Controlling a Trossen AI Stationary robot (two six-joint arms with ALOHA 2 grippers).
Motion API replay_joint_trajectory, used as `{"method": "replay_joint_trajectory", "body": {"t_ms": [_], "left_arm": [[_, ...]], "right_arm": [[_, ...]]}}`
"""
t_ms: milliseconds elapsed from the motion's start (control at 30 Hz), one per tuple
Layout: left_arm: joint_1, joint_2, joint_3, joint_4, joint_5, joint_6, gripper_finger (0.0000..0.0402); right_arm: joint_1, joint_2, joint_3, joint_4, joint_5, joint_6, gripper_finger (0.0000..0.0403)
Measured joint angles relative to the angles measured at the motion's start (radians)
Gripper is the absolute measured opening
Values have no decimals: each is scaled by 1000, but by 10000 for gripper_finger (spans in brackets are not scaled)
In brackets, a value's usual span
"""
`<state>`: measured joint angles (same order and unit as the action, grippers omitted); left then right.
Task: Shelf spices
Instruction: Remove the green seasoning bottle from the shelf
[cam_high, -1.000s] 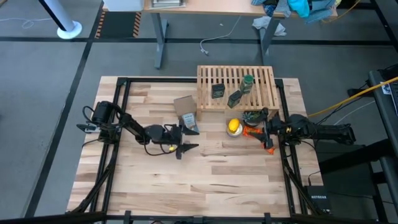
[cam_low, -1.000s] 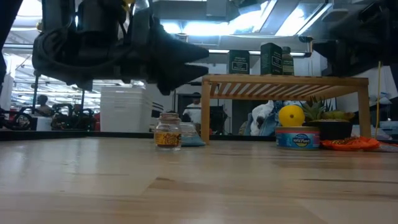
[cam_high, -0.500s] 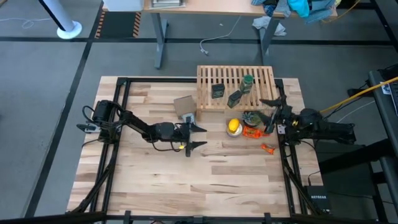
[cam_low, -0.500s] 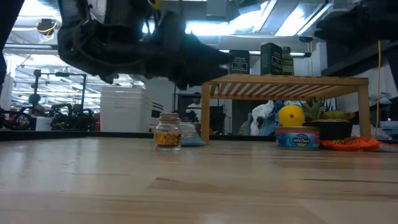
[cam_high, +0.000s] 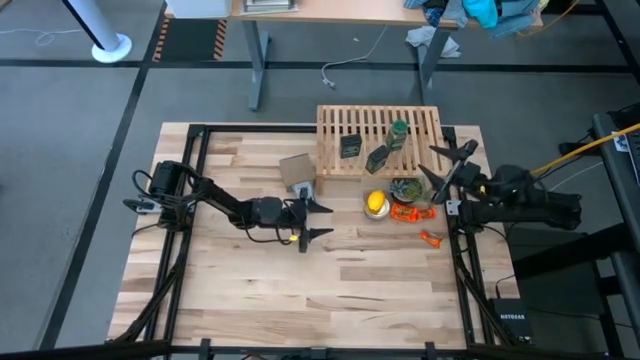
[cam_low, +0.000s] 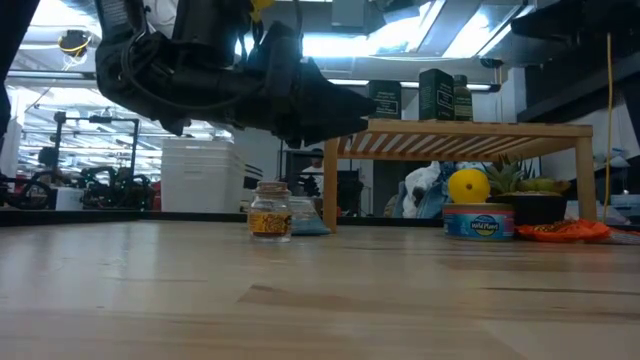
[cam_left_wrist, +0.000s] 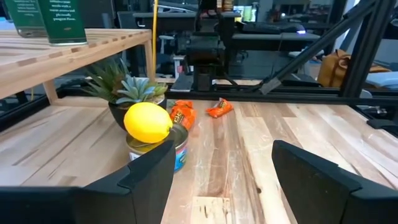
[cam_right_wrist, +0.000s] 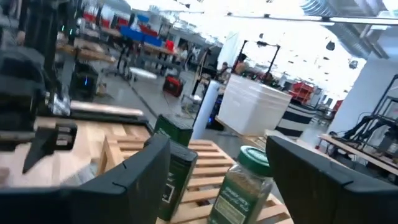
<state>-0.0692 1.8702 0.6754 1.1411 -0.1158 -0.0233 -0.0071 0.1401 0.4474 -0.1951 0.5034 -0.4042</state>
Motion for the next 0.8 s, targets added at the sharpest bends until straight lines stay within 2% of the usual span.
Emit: {"method": "replay_joint_trajectory", "body": {"t_ms": [300, 400, 567, 633, 800], "left_arm": [[-1, 0, 0, -1, 0, -2, 260], [-2, 0, 0, -2, 0, -2, 260], [-2, 0, 0, -4, 0, -2, 260], [-2, 0, 0, -5, 0, -2, 260], [-3, 0, 0, -10, 0, -2, 260]], "right_arm": [[0, 166, 144, -70, 106, -75, 270], [0, 209, 179, -102, 194, -100, 270], [-6, 237, 221, -249, 310, -80, 270], [-26, 237, 221, -303, 309, -49, 270], [-104, 233, 221, -423, 216, 4, 270]]}}
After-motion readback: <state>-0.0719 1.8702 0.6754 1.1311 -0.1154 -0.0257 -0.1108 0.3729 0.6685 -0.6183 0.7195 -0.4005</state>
